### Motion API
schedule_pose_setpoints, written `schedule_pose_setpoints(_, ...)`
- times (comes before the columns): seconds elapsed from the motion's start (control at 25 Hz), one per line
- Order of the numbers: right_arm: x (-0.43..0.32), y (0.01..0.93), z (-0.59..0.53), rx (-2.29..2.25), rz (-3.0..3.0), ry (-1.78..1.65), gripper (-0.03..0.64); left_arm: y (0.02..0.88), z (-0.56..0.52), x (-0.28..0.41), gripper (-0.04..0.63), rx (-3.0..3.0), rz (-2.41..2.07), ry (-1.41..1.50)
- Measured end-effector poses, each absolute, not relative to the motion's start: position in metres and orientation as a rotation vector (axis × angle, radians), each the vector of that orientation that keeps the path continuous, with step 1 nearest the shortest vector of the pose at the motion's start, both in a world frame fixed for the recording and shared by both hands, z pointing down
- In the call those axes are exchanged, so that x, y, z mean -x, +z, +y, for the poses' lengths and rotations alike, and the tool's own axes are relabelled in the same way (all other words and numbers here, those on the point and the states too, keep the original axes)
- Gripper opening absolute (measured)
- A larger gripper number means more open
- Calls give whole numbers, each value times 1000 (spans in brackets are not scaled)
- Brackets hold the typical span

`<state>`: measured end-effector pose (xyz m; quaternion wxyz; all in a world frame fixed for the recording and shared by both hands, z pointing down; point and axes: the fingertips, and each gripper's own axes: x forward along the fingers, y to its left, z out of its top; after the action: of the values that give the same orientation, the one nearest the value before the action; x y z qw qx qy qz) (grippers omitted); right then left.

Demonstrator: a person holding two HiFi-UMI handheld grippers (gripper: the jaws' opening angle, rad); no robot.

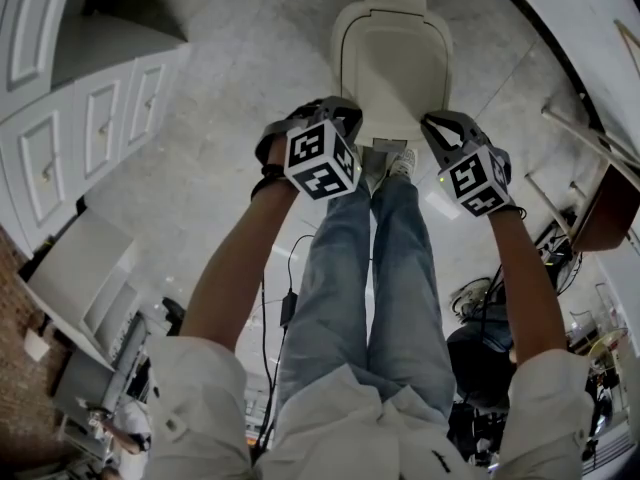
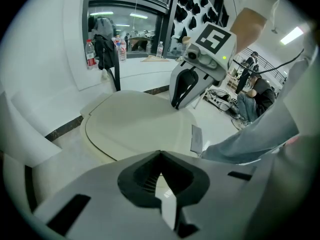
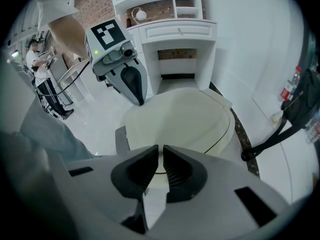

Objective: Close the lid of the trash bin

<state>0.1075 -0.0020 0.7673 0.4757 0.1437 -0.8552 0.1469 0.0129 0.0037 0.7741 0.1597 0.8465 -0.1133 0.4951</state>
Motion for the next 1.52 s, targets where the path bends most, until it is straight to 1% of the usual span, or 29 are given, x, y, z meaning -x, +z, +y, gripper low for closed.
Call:
schedule_pose_setpoints(0.64, -110, 770, -1, -361, -2077, 381, 43, 780, 7, -17, 25, -2418, -324, 1416)
schedule_pose_setpoints(0.72, -110, 771, -1, -372, -2079, 393, 41, 780, 6, -16, 23, -2416, -341, 1395)
schedule_pose_setpoints(0.84, -109, 770, 0, -423, -2088, 408, 18, 777, 5, -16, 23, -2429, -394, 1337)
schedule_pose_setpoints(0.96, -110, 756, -6, -551, -2123, 456, 18, 760, -2, -18, 25, -2467, -489, 1203)
schedule_pose_setpoints(1.2, -123, 673, -34, -885, -2221, 545, 18, 685, -24, -14, 23, -2522, -714, 947)
schedule_pose_setpoints(1.52, -146, 505, -71, -1278, -2345, 611, 18, 535, -37, -4, 23, -2566, -915, 729)
